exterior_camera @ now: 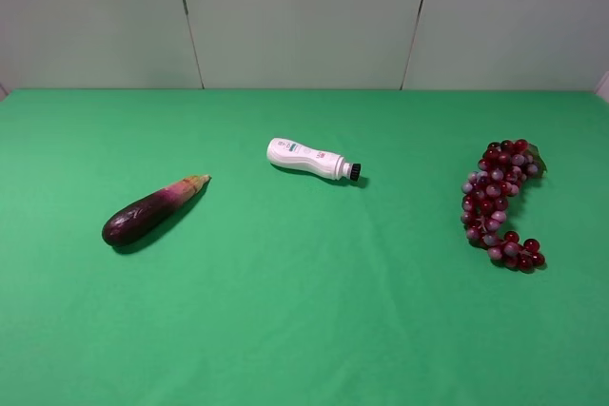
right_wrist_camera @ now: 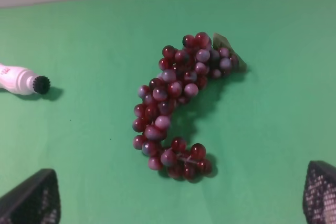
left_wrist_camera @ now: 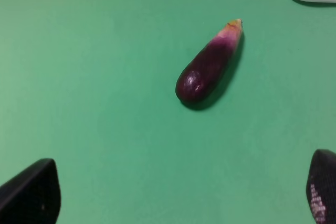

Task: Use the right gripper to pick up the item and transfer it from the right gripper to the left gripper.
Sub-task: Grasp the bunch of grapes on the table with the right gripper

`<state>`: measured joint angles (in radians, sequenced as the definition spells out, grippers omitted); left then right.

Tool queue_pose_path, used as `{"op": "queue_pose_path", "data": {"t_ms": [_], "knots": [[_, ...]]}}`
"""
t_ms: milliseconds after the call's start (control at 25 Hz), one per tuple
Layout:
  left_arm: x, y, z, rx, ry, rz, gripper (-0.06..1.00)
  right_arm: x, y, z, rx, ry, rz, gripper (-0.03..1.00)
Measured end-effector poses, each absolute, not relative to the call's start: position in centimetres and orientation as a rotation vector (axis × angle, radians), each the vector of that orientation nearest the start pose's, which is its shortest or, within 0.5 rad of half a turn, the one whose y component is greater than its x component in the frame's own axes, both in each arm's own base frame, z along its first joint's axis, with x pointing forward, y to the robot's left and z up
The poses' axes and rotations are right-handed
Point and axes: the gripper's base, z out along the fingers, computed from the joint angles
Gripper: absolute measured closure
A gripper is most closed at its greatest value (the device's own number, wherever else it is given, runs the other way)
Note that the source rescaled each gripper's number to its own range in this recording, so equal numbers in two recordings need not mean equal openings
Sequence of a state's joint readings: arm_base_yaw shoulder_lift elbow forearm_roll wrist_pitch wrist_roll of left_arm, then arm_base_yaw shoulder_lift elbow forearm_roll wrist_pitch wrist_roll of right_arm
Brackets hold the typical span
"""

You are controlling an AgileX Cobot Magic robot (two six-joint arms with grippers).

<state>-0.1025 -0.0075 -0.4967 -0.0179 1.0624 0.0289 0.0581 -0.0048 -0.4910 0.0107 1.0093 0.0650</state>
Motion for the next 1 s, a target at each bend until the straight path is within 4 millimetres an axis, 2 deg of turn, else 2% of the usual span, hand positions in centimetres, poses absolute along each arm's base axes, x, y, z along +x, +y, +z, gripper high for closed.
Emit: {"op": "queue_pose_path", "data": {"t_ms": [760,840,1000], "knots": [[-0.6,-0.1,27.6,0.135,2.038,-0.067,-0.01,-0.1,0.1,27.9,0.015,2.009,0.098,-0.03],[-0.6,-0.1,27.6,0.135,2.038,-0.067,-0.01,0.7,0.1,27.9,0.018,2.055,0.096,-0.03],[-0.6,-0.1,27.6,0.135,2.038,-0.067,-0.01,4.2,0.3,28.5,0.021,2.199,0.088,-0.03]]}}
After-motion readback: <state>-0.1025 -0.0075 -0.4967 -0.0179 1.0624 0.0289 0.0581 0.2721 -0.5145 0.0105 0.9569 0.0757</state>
